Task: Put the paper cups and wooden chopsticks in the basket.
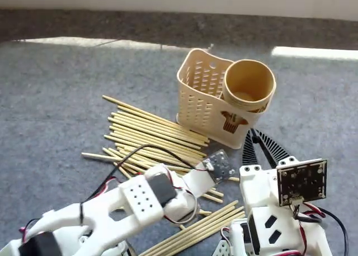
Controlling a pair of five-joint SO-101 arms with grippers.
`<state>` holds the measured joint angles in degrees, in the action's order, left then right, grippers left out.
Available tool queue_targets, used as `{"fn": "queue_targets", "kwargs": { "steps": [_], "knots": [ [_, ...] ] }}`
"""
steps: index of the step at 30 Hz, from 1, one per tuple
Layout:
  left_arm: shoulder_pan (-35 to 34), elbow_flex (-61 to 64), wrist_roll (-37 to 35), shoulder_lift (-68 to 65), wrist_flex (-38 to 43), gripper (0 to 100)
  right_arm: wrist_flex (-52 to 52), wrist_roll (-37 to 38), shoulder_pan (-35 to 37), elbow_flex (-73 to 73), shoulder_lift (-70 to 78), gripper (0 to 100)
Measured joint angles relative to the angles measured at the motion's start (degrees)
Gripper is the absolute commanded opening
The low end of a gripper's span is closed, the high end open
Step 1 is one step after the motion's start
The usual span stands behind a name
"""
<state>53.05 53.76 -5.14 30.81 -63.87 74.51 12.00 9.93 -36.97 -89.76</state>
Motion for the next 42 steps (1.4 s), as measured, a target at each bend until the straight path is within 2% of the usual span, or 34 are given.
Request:
{"fn": "queue_targets", "kwargs": {
  "steps": [9, 14, 31, 35, 40, 42],
  "knots": [
    [1.2, -6.6, -0.4, -15.6, 2.9, 22, 0.0, 0.0, 0.1, 0.0, 0.0, 0.6],
    [1.2, -9.1, -0.4, -20.5, 2.9, 15, 0.0, 0.0, 0.1, 0.0, 0.0, 0.6],
    [1.2, -9.5, 2.5, -20.7, 2.9, 1, 0.0, 0.0, 0.1, 0.0, 0.0, 0.6],
    [1.2, -10.3, 2.5, -20.7, 2.9, 1, 0.0, 0.0, 0.1, 0.0, 0.0, 0.6],
    [1.2, -11.5, 2.5, -17.6, -1.2, 1, 0.0, 0.0, 0.1, -1.2, -0.1, 0.6],
    [1.3, -11.5, 2.5, -15.9, -1.6, 6, 0.0, 0.0, 0.1, -2.3, -0.1, 0.6]
  ]
}}
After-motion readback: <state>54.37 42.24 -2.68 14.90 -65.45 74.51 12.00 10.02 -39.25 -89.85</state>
